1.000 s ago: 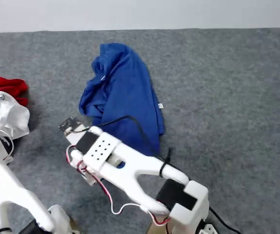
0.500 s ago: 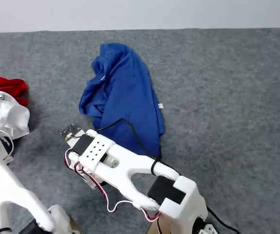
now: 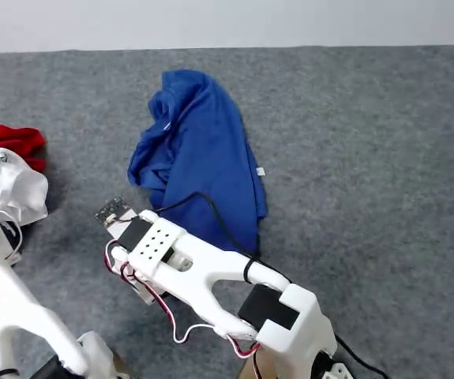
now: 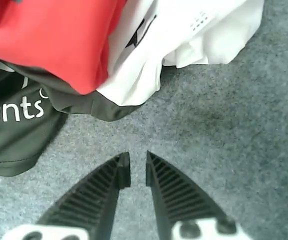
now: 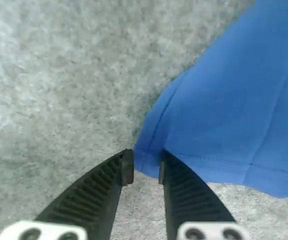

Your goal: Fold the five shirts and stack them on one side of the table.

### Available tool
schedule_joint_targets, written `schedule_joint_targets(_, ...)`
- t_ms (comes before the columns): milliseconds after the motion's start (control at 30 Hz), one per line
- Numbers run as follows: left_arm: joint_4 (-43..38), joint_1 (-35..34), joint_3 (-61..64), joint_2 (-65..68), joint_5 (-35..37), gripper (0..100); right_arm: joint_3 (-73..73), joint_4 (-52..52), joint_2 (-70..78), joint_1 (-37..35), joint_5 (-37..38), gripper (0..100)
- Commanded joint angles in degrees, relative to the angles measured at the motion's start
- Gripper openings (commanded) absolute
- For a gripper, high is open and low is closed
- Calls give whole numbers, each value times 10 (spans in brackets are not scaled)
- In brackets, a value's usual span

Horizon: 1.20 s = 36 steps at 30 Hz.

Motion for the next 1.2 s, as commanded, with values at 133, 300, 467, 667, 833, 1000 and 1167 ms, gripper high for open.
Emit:
schedule_joint_targets(133, -5, 1, -2, -18, 3, 58, -27, -1, 4, 15, -1, 165)
schedule_joint_targets(300, -5, 1, -2, -18, 3, 58, -27, 0, 38, 29, -1, 169)
schedule_joint_targets(467, -5, 2, -2, -17, 3, 58, -69, 31, 47, 27, -1, 168)
schedule_joint_targets(667, -5, 2, -2, -15, 3, 58, -105, 35, 47, 28, 29, 56)
schedule_joint_targets(833, -5, 2, -2, -14, 3, 58, -107, 43, 65, 29, 70, 14)
schedule_joint_targets(1000, -5, 2, -2, -14, 3, 58, -107, 66, 75, 25, 67, 101)
schedule_joint_targets(1167, -16, 2, 0, -14, 3, 58, -107, 69, 76, 26, 67, 198)
